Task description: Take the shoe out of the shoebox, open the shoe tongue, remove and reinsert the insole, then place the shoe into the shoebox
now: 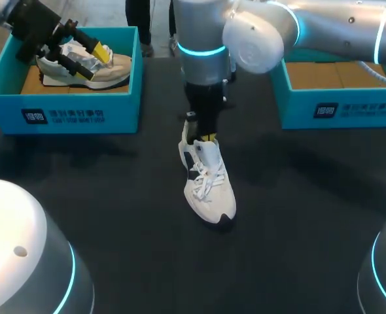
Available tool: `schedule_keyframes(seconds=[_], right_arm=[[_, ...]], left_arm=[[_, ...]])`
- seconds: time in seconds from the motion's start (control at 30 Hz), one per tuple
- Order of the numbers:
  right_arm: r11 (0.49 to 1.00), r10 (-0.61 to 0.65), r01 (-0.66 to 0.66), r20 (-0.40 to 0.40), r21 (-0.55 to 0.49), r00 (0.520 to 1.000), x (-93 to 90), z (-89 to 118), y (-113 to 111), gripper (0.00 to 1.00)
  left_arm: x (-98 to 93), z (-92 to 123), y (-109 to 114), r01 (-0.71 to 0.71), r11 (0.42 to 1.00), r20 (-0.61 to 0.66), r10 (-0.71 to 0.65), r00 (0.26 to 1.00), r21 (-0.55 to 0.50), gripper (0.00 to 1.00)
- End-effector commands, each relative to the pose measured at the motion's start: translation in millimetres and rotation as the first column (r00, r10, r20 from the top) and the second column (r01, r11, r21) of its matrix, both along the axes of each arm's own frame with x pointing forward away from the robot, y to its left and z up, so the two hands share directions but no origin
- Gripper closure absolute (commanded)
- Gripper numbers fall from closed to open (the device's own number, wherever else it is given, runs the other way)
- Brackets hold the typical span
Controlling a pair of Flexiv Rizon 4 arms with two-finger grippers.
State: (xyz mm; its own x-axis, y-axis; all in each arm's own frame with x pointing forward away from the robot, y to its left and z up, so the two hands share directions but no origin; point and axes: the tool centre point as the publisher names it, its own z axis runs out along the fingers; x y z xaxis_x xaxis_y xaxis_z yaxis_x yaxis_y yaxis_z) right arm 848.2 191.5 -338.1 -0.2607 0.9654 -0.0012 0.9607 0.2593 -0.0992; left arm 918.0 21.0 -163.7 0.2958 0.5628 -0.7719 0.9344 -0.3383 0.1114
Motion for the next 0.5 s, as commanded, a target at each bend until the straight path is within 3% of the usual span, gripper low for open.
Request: schedule_keyframes(seconds=[0.03, 0.27, 0.47, 0.5], right_arm=[[1.0, 0.007, -0.006, -0.064, 0.021, 0.998, 0.2, 6, 5, 1.0], [0.999, -0.003, -0.002, -0.133, -0.037, 0.991, -11.6, 5, 14, 1.0], [1.0, -0.017, 0.013, -0.164, -0.027, 0.986, -19.9, -2, 13, 1.0], [1.0, -0.022, 0.018, -0.17, -0.024, 0.985, -21.4, -2, 14, 0.82]], left_arm=[[-0.5, 0, 0, 0.0, 1.0, 0.001, 0.0, 1.0, 0.003, 0.0], [-0.5, 0, 0, 0.0, 1.0, 0.001, 0.0, 1.0, 0.003, 0.0], [-0.5, 0, 0, 0.0, 1.0, 0.001, 0.0, 1.0, 0.003, 0.0], [-0.5, 0, 0, 0.0, 1.0, 0.001, 0.0, 1.0, 0.003, 0.0]])
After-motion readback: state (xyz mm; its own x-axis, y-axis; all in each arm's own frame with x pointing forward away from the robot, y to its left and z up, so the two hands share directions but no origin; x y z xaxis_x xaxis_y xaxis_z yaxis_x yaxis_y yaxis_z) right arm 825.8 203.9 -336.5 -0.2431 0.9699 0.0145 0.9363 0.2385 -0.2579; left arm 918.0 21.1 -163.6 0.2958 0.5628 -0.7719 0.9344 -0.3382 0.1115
